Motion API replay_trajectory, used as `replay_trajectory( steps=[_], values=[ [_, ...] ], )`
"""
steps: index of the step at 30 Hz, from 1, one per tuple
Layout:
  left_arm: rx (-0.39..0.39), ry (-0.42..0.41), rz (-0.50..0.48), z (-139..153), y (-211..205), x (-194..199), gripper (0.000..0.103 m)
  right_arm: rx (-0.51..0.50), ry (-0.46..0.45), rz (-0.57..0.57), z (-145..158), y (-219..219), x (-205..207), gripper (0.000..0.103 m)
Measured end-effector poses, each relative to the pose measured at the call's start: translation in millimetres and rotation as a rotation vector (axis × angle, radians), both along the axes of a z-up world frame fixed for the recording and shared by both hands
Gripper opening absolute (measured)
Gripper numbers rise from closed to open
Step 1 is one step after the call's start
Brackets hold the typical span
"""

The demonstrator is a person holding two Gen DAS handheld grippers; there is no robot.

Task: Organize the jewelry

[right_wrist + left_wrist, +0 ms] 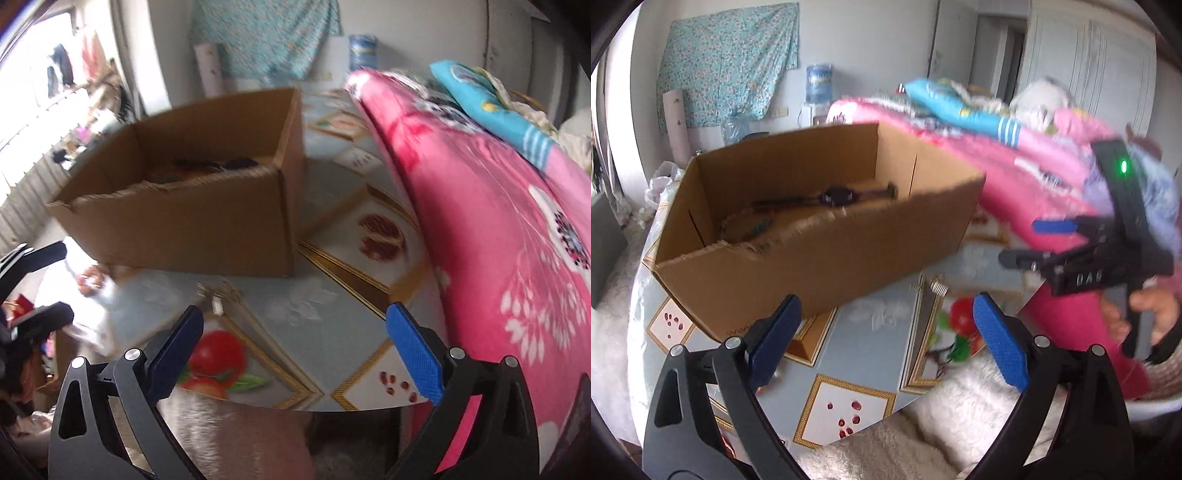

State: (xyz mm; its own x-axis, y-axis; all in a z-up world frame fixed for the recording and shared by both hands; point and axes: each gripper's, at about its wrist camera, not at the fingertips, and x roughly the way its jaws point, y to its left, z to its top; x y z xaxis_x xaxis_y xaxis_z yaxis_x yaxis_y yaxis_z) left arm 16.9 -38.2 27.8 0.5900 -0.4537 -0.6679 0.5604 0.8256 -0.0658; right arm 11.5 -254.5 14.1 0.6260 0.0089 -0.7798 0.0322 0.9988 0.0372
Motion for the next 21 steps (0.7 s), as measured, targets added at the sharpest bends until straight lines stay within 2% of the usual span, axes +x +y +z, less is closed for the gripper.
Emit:
replay_trajectory(
  steps=[3, 6, 14, 21],
  values=[
    [0.072, 0.031, -0.007, -20.6, -20.0, 4.8, 0.09, -0.032, 0.045, -0.079, -12.1, -9.4, 12.1, 0.096],
    [0.097, 0.05, -0.006, -32.8, -30.4, 12.0, 0.09, -0.091, 0.082, -0.141, -24.4, -16.5, 21.4, 0.096],
    [0.159, 0.111, -0.032, -59.7, -51.4, 29.2, 0.09, -0.1, 0.16, -0.112, -50.6, -18.3, 33.2, 0.096],
    [0.166, 0.143, -0.019, -65.8, -49.7, 36.1, 0.09, -0.065, 0.134, -0.088, -51.6, -21.8, 28.3, 0.096]
  ],
)
